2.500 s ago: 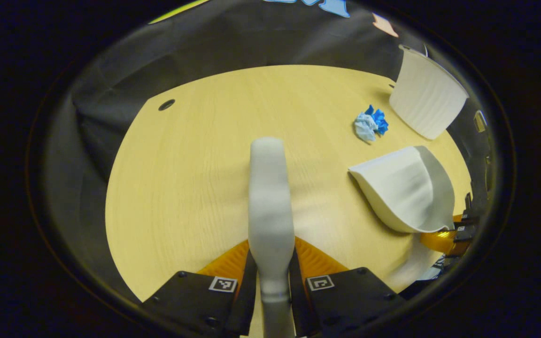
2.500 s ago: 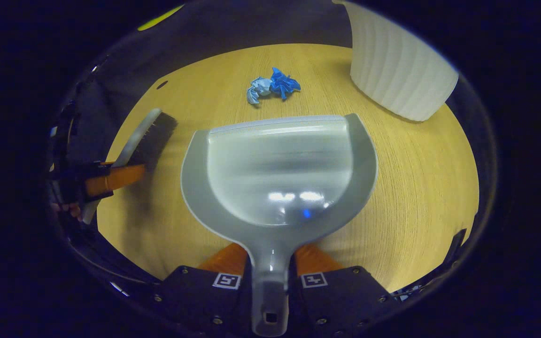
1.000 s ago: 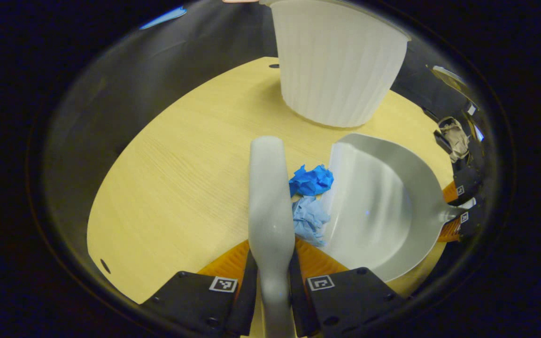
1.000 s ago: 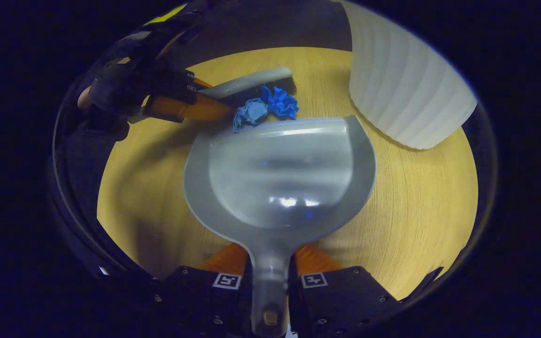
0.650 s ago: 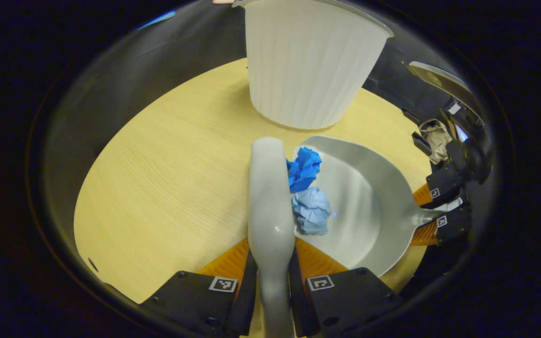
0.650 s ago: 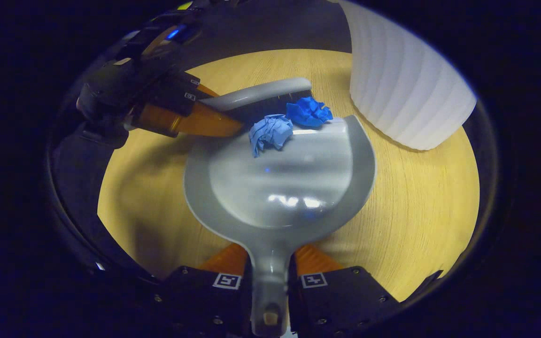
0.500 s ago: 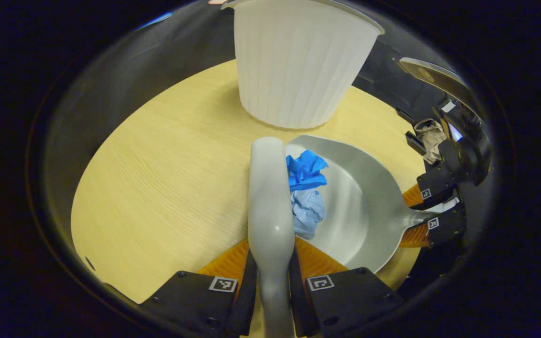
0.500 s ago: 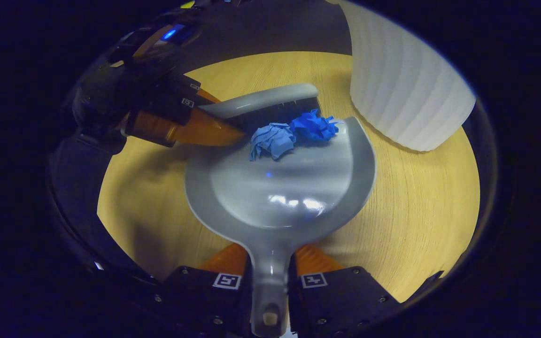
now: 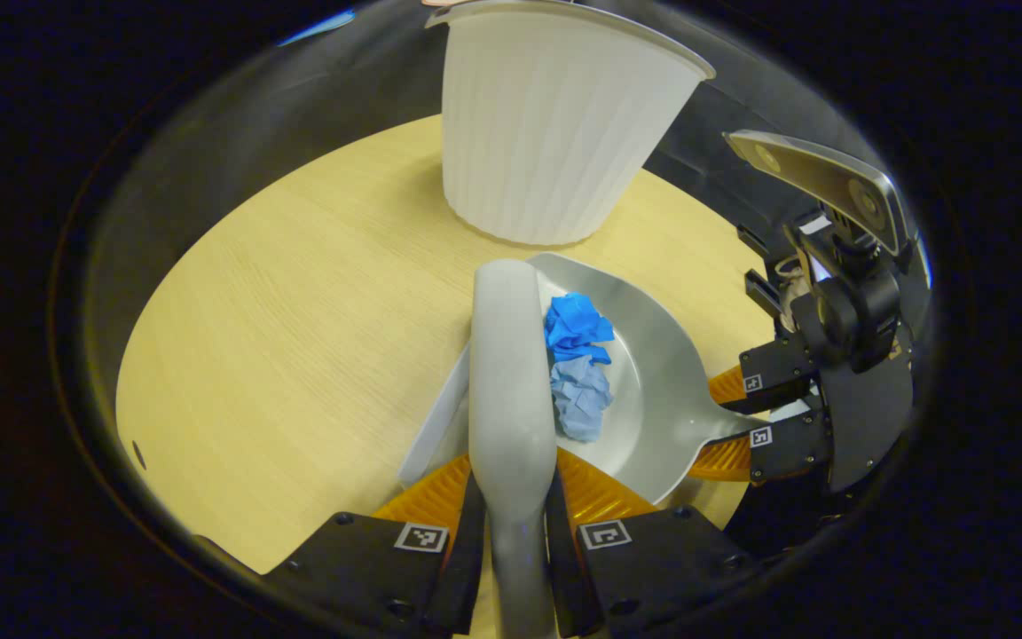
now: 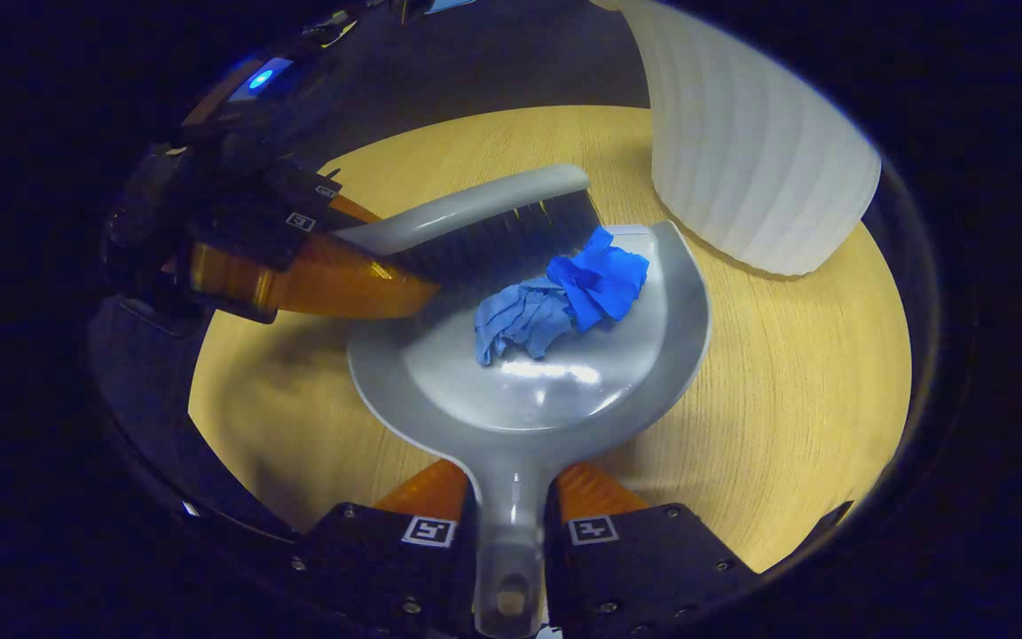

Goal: Pick up the small broom and dustpan from the desktop, sweep the trash into the dustpan with the broom, and then empty the trash into the garbage bin.

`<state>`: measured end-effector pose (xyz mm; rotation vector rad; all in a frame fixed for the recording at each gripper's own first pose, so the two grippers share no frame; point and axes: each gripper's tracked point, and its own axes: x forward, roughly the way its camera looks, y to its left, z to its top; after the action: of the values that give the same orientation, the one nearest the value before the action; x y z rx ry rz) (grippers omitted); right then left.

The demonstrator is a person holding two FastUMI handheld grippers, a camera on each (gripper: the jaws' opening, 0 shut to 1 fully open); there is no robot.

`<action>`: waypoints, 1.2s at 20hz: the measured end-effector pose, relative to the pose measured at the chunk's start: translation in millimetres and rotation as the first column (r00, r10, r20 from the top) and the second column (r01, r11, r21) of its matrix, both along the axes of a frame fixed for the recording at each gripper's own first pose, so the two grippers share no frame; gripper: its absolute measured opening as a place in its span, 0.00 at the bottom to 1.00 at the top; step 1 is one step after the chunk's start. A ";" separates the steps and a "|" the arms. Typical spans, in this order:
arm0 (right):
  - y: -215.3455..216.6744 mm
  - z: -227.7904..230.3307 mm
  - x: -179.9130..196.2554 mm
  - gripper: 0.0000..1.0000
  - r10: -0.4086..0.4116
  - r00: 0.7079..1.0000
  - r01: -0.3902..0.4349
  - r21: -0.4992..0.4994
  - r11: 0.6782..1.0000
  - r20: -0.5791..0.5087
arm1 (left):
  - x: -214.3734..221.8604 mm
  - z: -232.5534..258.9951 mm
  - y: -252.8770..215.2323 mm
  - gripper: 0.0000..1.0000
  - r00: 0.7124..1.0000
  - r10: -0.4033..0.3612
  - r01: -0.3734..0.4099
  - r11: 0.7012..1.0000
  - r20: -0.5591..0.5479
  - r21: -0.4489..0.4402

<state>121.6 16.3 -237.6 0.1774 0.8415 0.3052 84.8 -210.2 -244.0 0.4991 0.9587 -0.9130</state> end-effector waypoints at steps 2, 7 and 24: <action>2.4 -2.8 -1.3 0.31 -0.009 1.000 0.009 -0.007 1.000 -0.001 | 5.8 14.7 9.4 0.40 0.998 0.049 -0.049 0.999 0.032 -0.017; 1.8 1.3 -0.9 0.31 -0.013 1.000 0.013 -0.026 1.000 0.019 | 15.1 28.0 35.8 0.42 0.978 0.194 -0.188 0.979 0.079 -0.072; 7.4 2.5 6.6 0.31 -0.005 0.987 -0.011 0.100 0.995 0.158 | 3.3 -3.6 188.6 0.40 0.802 0.588 -0.555 0.798 0.101 -0.235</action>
<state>128.1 23.7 -235.1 0.2425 0.6698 0.3596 88.1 -21.6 -247.6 0.0925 0.7853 -0.3910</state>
